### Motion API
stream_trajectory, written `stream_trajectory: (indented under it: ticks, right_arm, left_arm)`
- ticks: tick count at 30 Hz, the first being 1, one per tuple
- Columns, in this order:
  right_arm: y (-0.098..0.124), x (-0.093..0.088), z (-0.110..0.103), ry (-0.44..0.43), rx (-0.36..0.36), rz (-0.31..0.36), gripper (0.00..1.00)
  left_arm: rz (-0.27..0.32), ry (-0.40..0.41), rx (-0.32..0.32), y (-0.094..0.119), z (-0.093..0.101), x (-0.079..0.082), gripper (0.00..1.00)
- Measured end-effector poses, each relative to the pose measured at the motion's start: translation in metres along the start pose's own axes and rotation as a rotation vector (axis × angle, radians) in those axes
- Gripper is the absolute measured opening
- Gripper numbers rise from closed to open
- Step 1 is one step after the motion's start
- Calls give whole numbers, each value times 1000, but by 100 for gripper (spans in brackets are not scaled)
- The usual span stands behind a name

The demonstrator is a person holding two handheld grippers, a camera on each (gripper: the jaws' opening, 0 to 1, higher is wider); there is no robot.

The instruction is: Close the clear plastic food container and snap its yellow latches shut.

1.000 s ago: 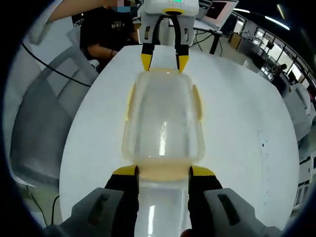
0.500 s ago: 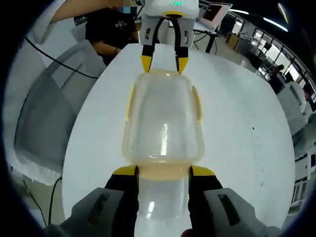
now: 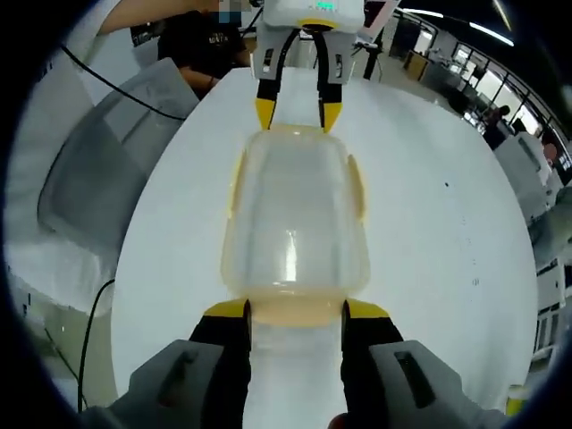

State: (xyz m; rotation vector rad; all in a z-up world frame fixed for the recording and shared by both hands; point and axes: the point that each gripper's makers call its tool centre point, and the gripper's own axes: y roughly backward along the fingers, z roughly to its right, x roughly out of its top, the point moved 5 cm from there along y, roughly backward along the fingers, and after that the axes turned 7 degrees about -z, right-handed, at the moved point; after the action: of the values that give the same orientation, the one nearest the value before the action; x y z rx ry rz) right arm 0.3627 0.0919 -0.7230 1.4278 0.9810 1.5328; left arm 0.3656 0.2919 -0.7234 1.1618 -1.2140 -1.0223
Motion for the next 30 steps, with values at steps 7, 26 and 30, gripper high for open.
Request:
stream_trajectory:
  ticks: [7,26,30]
  right_arm:
    - [2,-17,0,-17,-2,9,35]
    - [-5,-39,-1,-20,-7,-43,36]
    - [-6,-37,-2,-23,-6,-39,36]
  left_arm:
    - [-11,-17,-5,-3,-2,20,32]
    - [-53,-24,-12,-19,0,39,33]
    - [-63,-29,-13,-19,-1,37,33]
